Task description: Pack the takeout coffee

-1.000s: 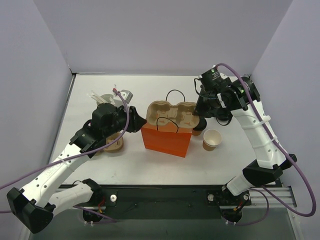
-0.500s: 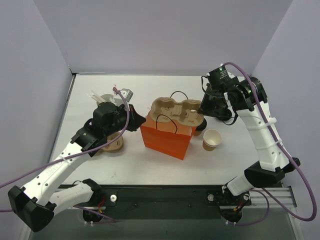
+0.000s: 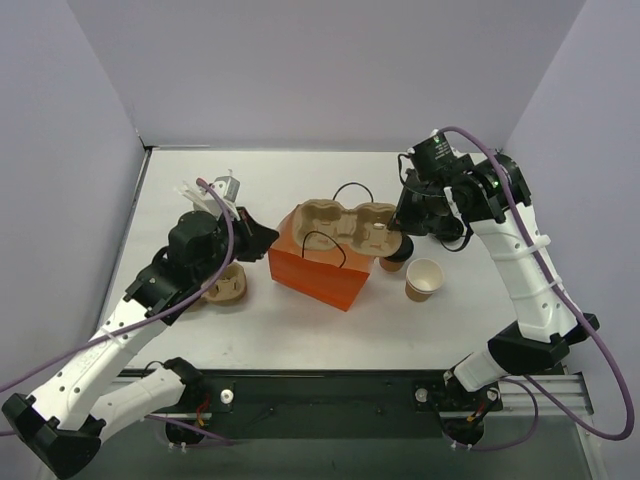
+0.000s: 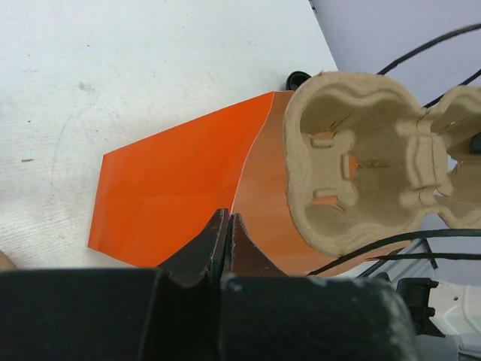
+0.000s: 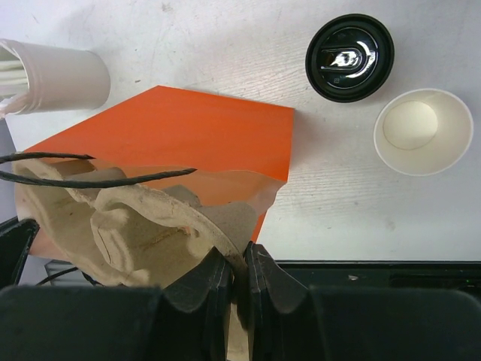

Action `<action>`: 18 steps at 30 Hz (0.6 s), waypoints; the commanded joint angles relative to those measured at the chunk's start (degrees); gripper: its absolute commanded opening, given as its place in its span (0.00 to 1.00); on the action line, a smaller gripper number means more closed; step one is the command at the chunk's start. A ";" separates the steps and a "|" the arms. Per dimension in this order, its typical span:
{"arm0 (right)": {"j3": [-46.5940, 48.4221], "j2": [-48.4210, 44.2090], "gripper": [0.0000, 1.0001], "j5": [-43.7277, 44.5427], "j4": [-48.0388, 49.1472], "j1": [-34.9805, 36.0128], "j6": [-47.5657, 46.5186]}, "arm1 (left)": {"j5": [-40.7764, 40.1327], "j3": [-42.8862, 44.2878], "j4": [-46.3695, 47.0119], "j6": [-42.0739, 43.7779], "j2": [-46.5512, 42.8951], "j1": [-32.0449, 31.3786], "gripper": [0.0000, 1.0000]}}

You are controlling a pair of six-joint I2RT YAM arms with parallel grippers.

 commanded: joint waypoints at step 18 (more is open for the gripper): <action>3.43 5.55 0.01 -1.61 -11.32 3.55 3.38 | -2.91 -5.53 1.95 -7.04 -5.11 -1.19 0.00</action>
